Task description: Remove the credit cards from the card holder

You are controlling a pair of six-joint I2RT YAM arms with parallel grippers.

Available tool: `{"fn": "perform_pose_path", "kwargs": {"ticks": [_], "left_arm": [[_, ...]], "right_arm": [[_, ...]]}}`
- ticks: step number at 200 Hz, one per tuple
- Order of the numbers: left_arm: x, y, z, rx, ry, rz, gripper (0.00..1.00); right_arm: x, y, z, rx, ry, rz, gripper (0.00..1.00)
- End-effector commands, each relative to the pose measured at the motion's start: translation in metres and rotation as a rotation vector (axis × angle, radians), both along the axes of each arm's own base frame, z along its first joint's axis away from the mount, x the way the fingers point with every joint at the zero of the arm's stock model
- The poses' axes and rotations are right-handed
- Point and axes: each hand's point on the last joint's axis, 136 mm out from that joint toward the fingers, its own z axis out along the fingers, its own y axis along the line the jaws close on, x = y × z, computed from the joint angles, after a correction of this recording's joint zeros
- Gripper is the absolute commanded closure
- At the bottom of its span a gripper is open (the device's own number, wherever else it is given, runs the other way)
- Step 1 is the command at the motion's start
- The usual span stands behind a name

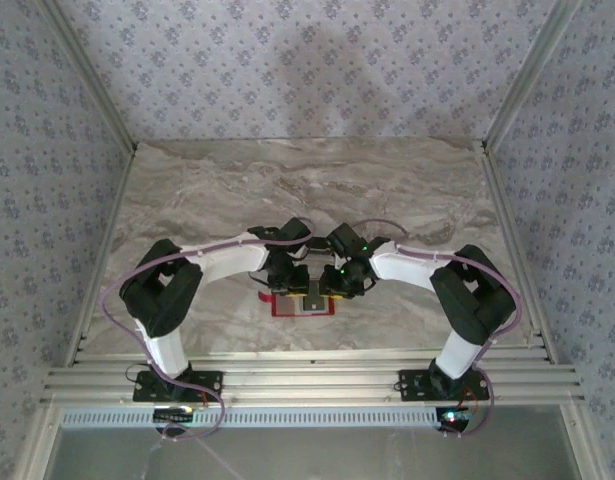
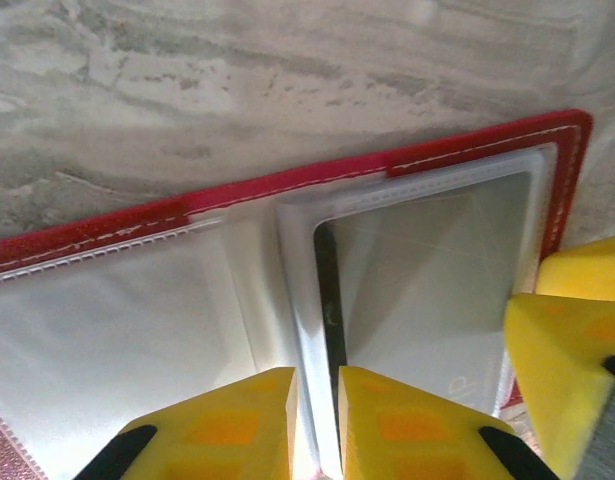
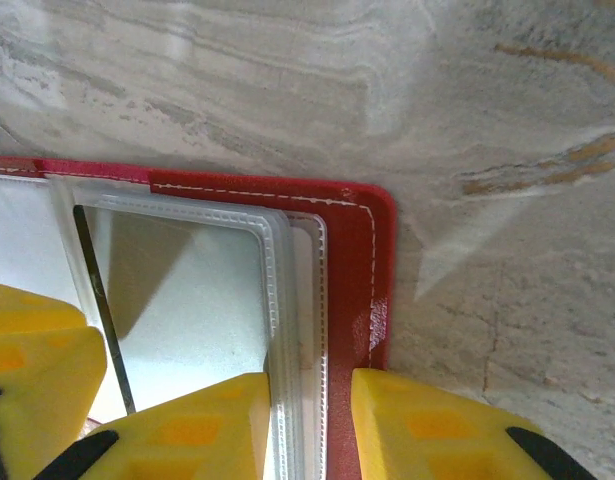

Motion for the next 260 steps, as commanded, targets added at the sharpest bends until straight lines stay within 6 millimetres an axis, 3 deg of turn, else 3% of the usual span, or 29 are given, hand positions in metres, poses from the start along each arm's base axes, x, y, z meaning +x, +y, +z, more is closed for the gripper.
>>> {"fn": "perform_pose_path", "kwargs": {"ticks": [1,29,55,78,112,149,177,210,260], "left_arm": [[-0.002,0.000,-0.006,0.007,0.021,-0.007,0.80],[-0.004,0.001,-0.013,0.021,0.031,-0.012,0.79],[-0.004,0.014,-0.016,0.093,0.015,-0.008,0.79],[-0.004,0.027,-0.012,0.168,-0.010,-0.017,0.80],[-0.004,0.030,-0.001,0.169,-0.035,-0.015,0.81],[0.004,0.010,0.017,0.050,-0.074,-0.010,0.79],[0.003,-0.005,0.016,-0.011,-0.049,-0.008,0.78],[0.003,0.000,0.006,0.024,-0.037,-0.003,0.78],[0.000,0.005,-0.006,0.059,-0.018,-0.012,0.78]], "right_arm": [[-0.002,-0.015,-0.002,-0.073,0.006,-0.003,0.71],[-0.003,-0.015,-0.002,-0.071,0.006,0.001,0.71],[-0.004,-0.018,-0.002,-0.075,0.009,-0.003,0.71],[-0.004,-0.021,-0.003,-0.079,0.010,-0.008,0.71],[-0.002,-0.024,-0.002,-0.078,0.008,-0.015,0.71],[0.000,-0.020,0.007,-0.048,-0.006,-0.017,0.71],[0.002,-0.015,0.016,-0.016,-0.021,-0.019,0.70],[0.004,-0.001,0.025,0.044,-0.033,-0.010,0.70],[0.004,0.011,0.013,0.053,0.002,0.014,0.68]]}}
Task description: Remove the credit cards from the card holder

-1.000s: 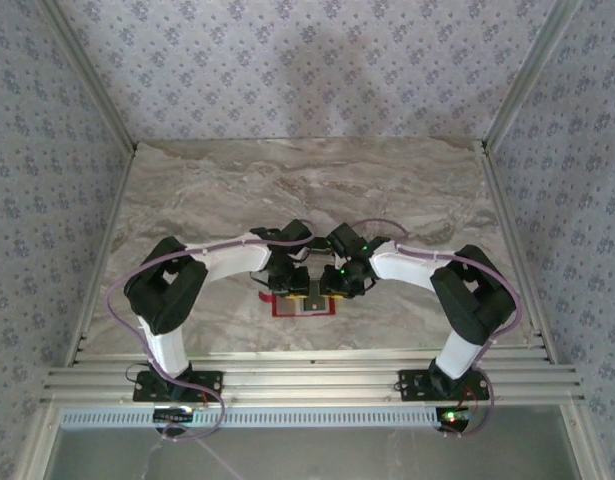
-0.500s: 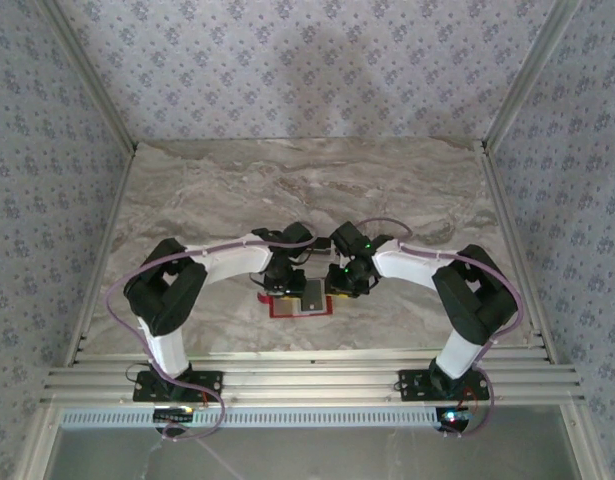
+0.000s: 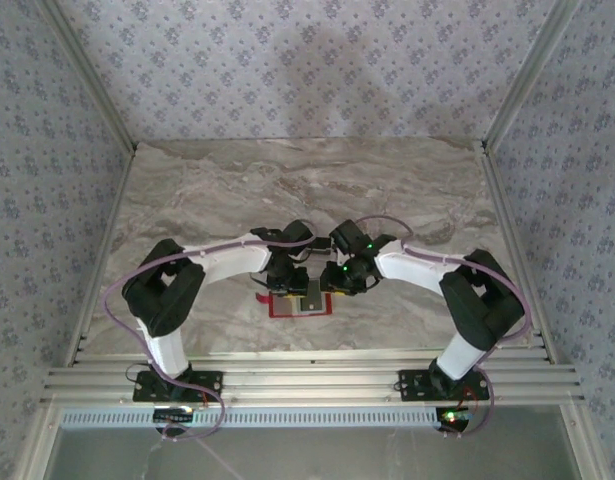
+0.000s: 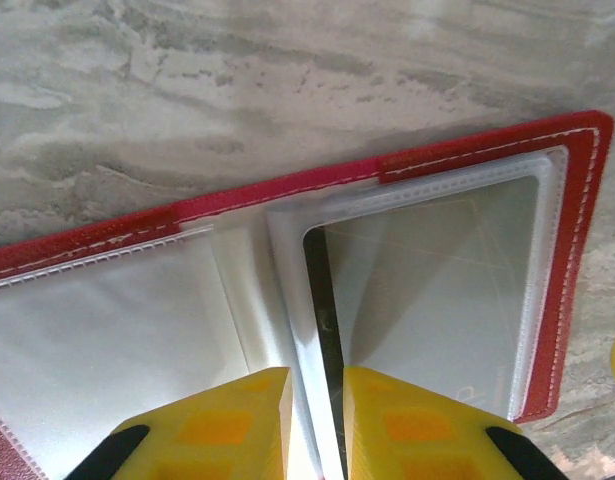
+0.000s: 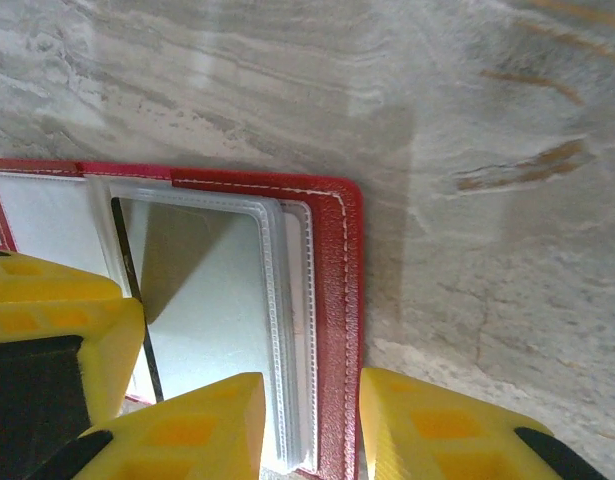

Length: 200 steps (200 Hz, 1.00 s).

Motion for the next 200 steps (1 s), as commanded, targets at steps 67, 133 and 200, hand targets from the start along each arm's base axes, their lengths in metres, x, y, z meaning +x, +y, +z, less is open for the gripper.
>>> {"fn": "perform_pose_path", "kwargs": {"ticks": [67,133,200], "left_arm": [[-0.003,0.010,-0.013,0.061,0.018,-0.009,0.78],[-0.005,0.038,-0.010,0.217,-0.013,-0.031,0.79],[0.003,0.017,0.023,0.049,-0.088,-0.008,0.78]], "right_arm": [[-0.004,0.003,-0.026,-0.090,0.053,0.042,0.69],[-0.008,-0.017,-0.032,-0.221,0.047,0.073,0.70],[0.000,-0.012,-0.001,-0.172,-0.024,0.053,0.69]]}}
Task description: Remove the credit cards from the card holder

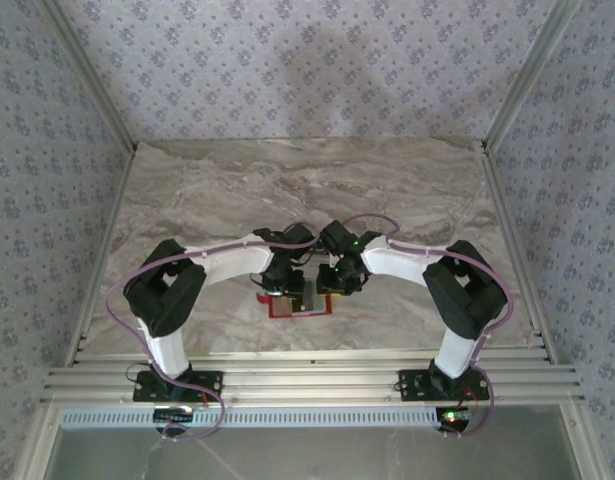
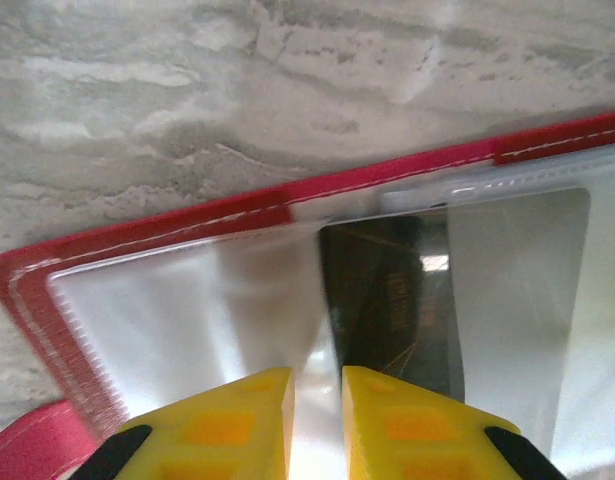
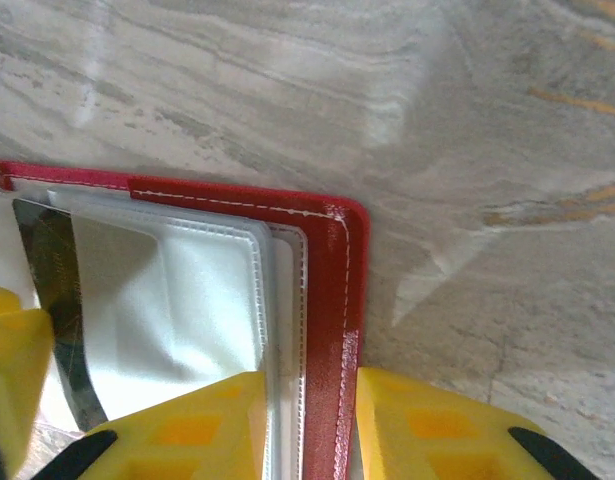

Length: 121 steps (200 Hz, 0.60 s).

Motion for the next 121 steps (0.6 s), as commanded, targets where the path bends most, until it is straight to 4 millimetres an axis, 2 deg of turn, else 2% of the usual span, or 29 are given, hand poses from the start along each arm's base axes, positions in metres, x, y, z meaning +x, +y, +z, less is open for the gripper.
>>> {"fn": "perform_pose_path", "kwargs": {"ticks": [1,25,57,94,121], "left_arm": [[0.002,-0.005,0.022,-0.076,-0.036,0.005,0.78],[0.008,-0.017,0.027,-0.197,-0.026,0.034,0.75],[0.005,-0.024,0.018,-0.287,0.032,0.061,0.74],[0.004,-0.019,0.007,-0.289,0.051,0.086,0.72],[0.003,-0.024,0.003,-0.345,0.065,0.090,0.69]], "right_arm": [[-0.002,-0.012,0.014,-0.047,-0.026,-0.004,0.69],[0.001,-0.006,0.026,-0.020,-0.045,-0.002,0.68],[0.001,0.009,0.031,0.053,-0.036,0.014,0.66],[-0.001,0.017,0.017,0.059,0.004,0.037,0.63],[-0.004,0.014,0.001,0.022,0.033,0.038,0.62]]}}
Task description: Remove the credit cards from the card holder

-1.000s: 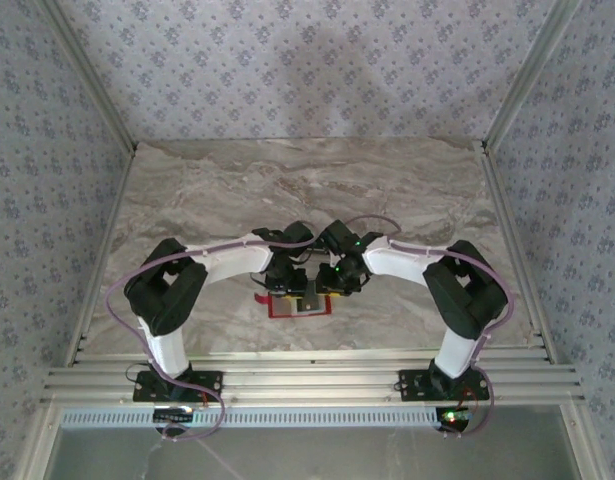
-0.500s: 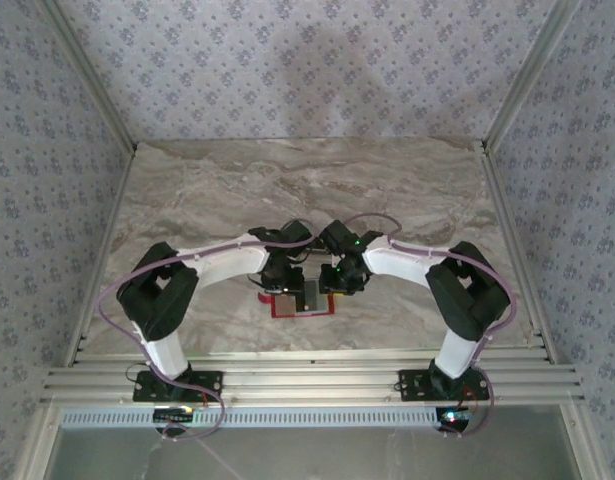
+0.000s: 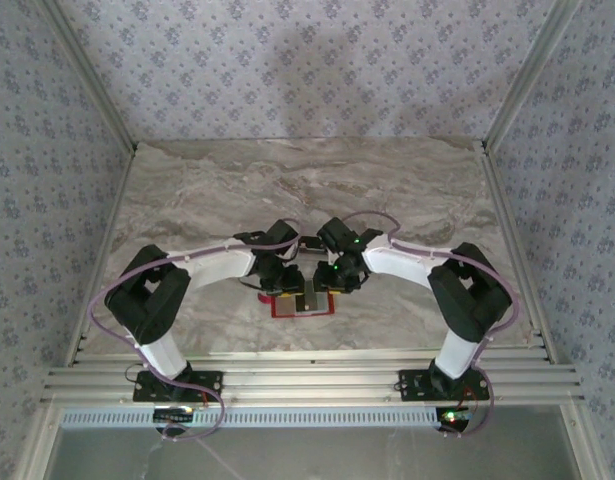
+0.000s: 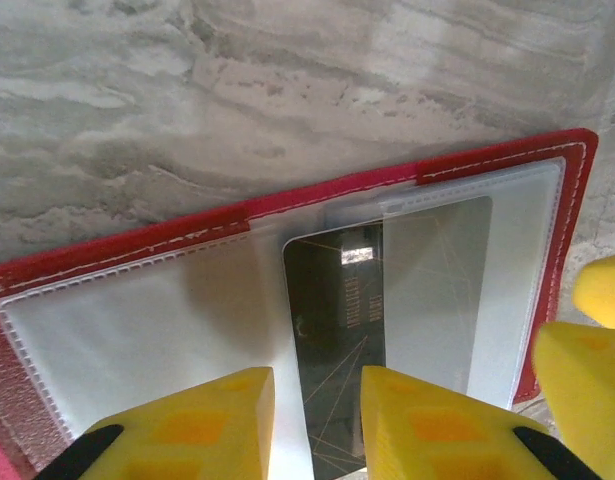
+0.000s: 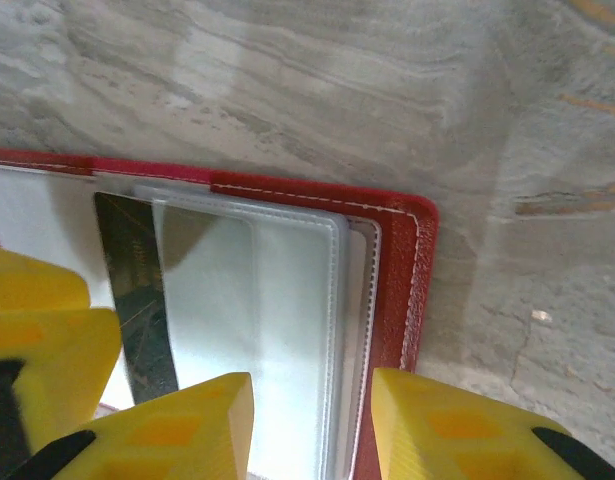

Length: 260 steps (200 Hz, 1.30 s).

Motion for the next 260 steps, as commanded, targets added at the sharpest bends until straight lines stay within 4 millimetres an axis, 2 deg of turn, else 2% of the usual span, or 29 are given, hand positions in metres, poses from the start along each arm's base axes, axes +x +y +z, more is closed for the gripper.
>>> {"fn": "perform_pose_path", "kwargs": {"ticks": [1,31,72,104,175,260], "left_arm": [[0.000,-0.009,-0.002,-0.081,0.020,0.008,0.69],[-0.001,-0.013,-0.010,-0.127,0.048,0.017,0.69],[-0.005,-0.012,-0.016,-0.128,0.062,0.015,0.74],[-0.003,-0.009,-0.009,-0.125,0.037,0.015,0.84],[-0.001,0.008,0.016,-0.131,-0.017,0.021,0.94],[-0.001,0.026,0.033,-0.102,-0.050,0.001,0.98]], "right_arm": [[-0.003,0.004,-0.010,-0.015,0.032,0.022,0.62],[-0.007,0.001,-0.024,-0.039,0.061,0.026,0.65],[-0.009,-0.001,-0.027,-0.047,0.069,0.026,0.67],[-0.010,-0.003,-0.026,-0.052,0.066,0.024,0.68],[-0.009,-0.006,-0.022,-0.054,0.059,0.021,0.69],[-0.006,-0.007,-0.017,-0.047,0.046,0.014,0.70]]}}
